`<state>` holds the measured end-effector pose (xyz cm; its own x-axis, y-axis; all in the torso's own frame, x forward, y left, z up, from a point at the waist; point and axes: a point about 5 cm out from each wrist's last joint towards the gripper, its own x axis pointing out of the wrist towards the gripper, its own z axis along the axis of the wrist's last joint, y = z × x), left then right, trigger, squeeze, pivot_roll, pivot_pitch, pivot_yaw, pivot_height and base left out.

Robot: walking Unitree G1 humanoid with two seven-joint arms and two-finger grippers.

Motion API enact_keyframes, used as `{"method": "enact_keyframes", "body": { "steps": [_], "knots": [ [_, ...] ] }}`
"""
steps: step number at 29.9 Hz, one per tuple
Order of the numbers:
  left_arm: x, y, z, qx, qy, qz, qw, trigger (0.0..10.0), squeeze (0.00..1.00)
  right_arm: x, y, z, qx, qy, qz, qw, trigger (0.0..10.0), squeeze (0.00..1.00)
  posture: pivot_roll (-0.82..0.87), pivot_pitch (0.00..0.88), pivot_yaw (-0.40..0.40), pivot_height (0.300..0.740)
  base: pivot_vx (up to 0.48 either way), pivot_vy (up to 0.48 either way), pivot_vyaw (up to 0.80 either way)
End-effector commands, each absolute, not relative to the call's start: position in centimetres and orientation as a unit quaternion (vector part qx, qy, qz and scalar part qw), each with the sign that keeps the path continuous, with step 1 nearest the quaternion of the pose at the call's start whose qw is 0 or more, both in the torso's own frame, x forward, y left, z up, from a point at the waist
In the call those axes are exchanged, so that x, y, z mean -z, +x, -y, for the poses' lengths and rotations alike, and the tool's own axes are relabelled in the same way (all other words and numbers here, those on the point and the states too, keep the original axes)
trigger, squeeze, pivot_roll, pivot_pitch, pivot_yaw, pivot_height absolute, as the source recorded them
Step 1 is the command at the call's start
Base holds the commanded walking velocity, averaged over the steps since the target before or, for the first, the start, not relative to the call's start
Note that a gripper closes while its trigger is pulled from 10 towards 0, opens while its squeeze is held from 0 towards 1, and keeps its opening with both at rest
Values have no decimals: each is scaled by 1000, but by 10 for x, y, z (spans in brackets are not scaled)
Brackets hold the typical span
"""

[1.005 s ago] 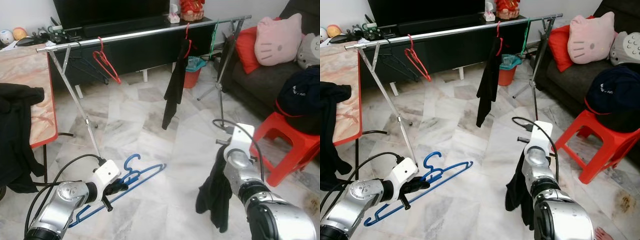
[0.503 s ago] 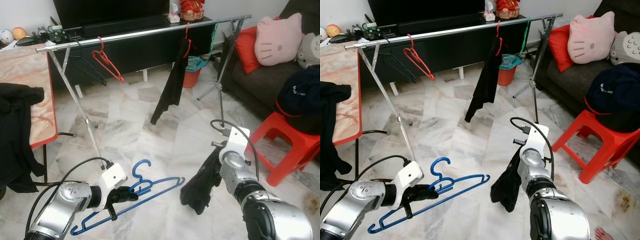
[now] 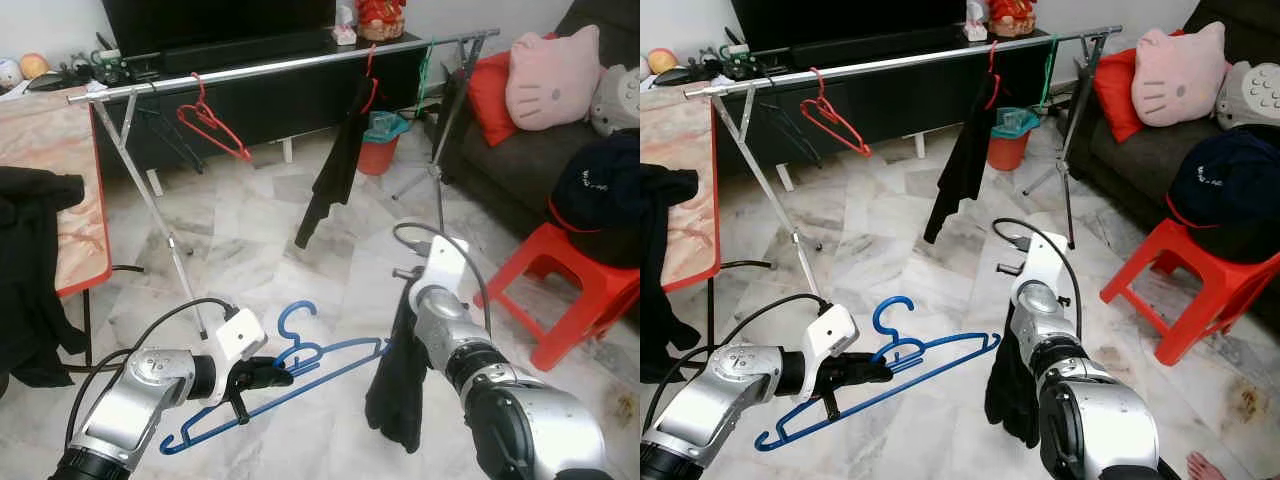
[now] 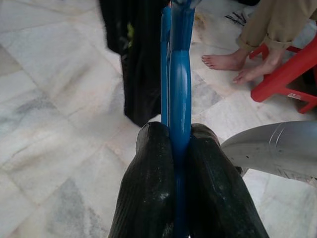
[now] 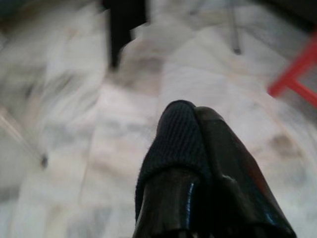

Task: Hang hanger

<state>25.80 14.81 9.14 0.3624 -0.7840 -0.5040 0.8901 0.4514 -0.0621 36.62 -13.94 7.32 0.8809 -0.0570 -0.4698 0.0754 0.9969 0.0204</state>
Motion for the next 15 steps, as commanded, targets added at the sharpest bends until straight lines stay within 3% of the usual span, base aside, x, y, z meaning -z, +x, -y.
{"method": "enact_keyframes", "body": {
  "steps": [1,4,15],
  "knots": [
    [-98,258,-140,528,110,-227,811,10000,0,-81,371,125,-25,-15,-239,971,10000,0,96,0,-43,740,0,0,0],
    [-99,258,-137,533,103,-228,809,10000,0,-80,370,118,-73,-61,-244,965,10000,0,102,0,-48,740,0,0,0],
    [-92,262,-139,502,133,-239,821,10000,0,-83,371,110,-107,-48,-240,964,10000,0,108,0,-45,740,0,0,0]
  ]
}}
